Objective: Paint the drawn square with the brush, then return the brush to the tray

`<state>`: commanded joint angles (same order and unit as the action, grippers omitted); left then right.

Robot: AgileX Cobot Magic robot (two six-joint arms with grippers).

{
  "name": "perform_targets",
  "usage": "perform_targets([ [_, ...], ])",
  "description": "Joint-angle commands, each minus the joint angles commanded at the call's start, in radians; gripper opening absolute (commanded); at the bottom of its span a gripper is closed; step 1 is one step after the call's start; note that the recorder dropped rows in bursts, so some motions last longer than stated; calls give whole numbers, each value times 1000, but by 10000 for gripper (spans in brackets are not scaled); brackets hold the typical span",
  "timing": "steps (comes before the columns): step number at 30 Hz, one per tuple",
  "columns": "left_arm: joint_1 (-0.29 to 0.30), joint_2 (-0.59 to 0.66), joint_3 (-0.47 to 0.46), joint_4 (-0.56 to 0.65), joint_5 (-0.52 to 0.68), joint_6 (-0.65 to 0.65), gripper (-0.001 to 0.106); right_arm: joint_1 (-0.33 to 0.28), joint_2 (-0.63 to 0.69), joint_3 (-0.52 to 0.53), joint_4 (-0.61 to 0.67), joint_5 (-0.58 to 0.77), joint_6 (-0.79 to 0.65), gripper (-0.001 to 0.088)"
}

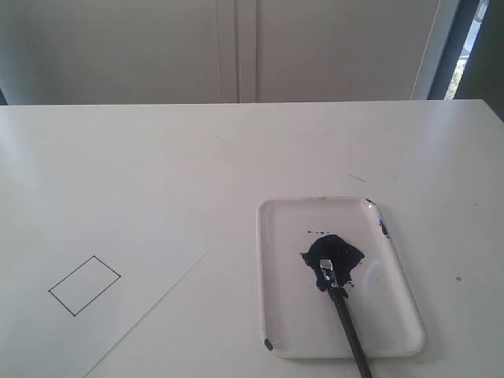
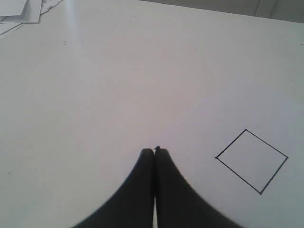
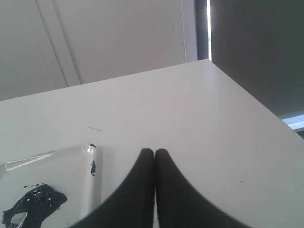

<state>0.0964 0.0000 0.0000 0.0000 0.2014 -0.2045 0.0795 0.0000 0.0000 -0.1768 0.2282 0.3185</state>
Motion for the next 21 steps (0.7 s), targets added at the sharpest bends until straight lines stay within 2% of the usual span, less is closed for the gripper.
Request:
perform_targets([
  [8,0,0,0,0,-22,0,0,0,0,0,0,-31,0,0],
  [13,0,0,0,-13,-104,-97,0,0,0,0,4,-118,9,0],
  [18,0,0,0,-45,-211,-223,0,0,0,0,6,-274,111,0],
  [21,0,0,-14,-46,-251,-272,0,2,0,0,3,-306,139,0],
])
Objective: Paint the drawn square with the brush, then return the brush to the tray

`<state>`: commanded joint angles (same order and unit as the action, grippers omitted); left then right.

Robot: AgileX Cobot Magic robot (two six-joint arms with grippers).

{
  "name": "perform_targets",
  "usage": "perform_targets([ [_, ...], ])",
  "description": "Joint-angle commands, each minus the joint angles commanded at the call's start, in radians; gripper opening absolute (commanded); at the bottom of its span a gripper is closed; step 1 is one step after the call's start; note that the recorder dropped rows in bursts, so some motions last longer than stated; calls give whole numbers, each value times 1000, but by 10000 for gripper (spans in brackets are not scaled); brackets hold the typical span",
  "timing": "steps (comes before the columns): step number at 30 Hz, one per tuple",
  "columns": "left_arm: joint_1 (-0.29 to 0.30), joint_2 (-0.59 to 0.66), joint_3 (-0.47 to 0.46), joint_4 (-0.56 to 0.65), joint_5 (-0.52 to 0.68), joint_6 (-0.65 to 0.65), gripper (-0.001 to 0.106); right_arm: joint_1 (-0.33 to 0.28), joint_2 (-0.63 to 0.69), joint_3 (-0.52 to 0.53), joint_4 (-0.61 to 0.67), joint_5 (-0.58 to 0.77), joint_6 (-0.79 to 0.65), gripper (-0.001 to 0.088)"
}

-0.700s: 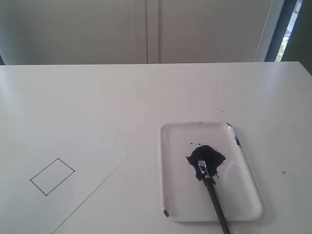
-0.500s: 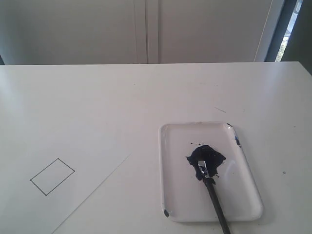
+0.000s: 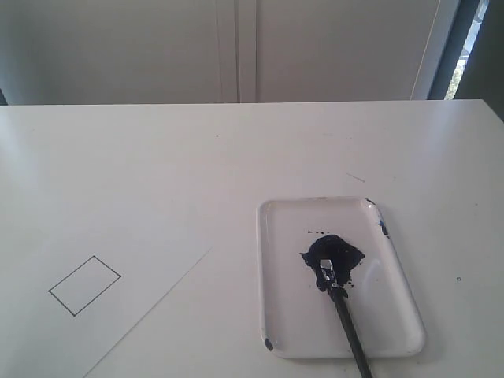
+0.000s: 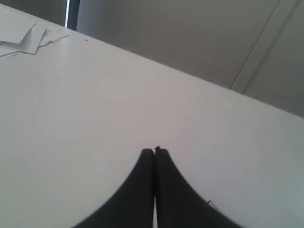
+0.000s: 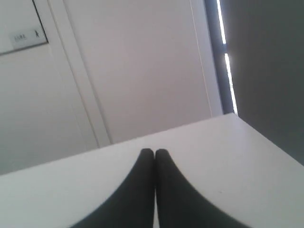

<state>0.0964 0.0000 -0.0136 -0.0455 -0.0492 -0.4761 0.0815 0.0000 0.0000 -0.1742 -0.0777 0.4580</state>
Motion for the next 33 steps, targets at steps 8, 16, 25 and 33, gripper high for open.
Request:
perform_targets([
  [8,0,0,-131,0,-1,-7,0,0,0,-85,0,78,17,0],
  [16,0,117,-291,-12,208,2,0,0,4,-207,25,190,17,0],
  [25,-77,343,-462,-507,424,565,0,50,217,-368,239,365,-204,0],
  [33,-89,521,-560,-845,686,1042,0,110,473,-523,688,668,-817,0],
])
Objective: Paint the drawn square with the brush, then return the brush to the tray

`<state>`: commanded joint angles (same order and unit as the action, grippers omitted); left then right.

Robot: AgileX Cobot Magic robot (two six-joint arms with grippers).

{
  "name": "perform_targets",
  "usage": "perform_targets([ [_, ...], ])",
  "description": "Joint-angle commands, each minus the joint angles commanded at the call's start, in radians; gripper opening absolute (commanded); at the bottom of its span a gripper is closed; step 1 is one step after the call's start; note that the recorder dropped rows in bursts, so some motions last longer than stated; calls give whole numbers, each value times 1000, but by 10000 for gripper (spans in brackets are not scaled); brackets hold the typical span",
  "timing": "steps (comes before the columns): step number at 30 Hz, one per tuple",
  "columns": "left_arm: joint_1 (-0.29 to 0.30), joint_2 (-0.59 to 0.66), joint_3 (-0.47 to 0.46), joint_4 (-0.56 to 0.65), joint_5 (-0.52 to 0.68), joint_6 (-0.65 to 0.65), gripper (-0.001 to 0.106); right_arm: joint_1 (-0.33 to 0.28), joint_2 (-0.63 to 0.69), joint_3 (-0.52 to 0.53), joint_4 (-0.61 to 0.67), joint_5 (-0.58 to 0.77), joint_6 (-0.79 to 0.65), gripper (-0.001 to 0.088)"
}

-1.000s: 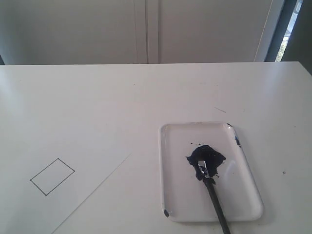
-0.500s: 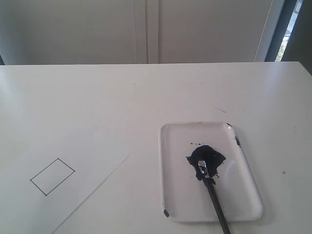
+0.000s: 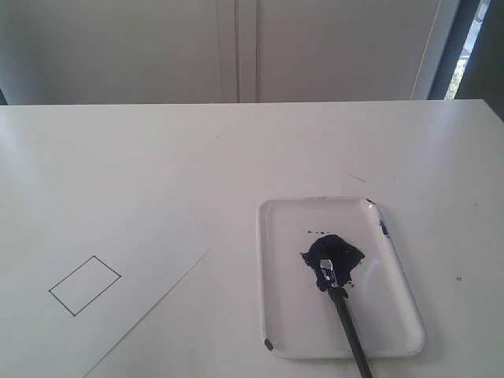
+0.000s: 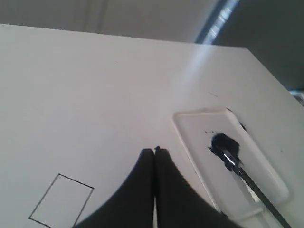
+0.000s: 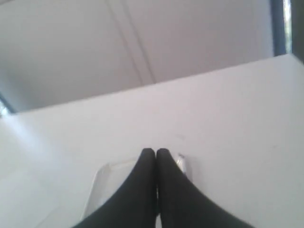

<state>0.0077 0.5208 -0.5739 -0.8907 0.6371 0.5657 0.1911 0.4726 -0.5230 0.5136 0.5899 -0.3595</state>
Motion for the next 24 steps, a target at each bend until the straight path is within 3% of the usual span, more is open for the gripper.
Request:
perform_targets([
  [7,0,7,0,-7,-14,0,0,0,11,-22,12,8,78,0],
  [24,0,7,2,2,-29,0,0,0,6,-22,12,-5,78,0],
])
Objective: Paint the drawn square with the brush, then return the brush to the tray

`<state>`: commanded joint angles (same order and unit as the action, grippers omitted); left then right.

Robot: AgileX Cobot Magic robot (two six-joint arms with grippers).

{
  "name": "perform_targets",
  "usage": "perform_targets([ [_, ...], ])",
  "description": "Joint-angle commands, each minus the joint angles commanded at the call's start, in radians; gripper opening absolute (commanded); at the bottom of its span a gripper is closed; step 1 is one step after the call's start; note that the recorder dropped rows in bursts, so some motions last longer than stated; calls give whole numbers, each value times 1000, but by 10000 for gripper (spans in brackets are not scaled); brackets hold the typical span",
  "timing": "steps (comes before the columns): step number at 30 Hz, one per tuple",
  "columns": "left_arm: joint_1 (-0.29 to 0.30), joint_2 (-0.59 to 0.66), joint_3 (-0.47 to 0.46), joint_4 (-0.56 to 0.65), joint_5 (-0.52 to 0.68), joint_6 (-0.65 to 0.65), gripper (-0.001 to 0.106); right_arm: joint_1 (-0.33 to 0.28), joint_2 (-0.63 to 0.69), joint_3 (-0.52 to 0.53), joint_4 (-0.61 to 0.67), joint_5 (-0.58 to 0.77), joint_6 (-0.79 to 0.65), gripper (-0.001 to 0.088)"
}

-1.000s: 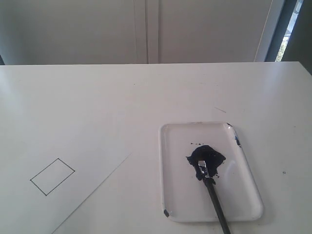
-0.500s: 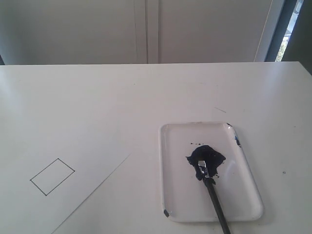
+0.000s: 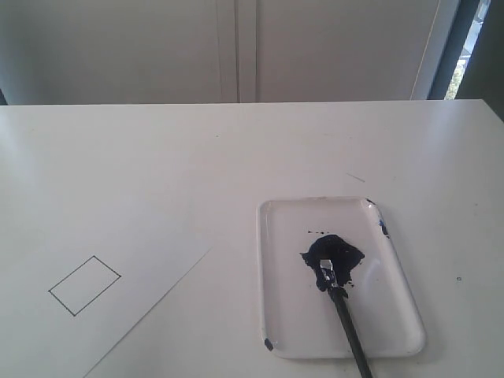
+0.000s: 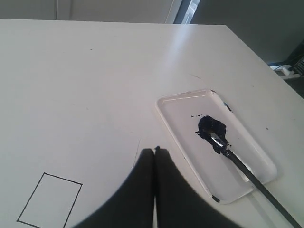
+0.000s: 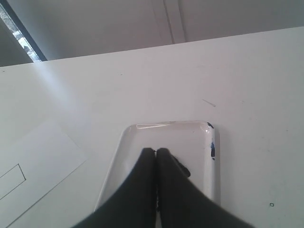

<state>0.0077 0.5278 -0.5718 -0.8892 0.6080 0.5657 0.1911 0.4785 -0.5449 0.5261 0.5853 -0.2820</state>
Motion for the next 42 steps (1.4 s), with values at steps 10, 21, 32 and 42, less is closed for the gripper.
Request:
perform_targets([
  [10,0,0,0,-4,-86,-27,0,0,0,-1,28,-53,0,0],
  [21,0,92,0,90,195,185,0,0,208,0,139,255,-210,0],
  [32,0,101,2,264,244,-34,0,55,273,93,143,345,-207,0],
  [42,0,101,53,262,222,-36,0,173,203,133,20,220,2,0],
])
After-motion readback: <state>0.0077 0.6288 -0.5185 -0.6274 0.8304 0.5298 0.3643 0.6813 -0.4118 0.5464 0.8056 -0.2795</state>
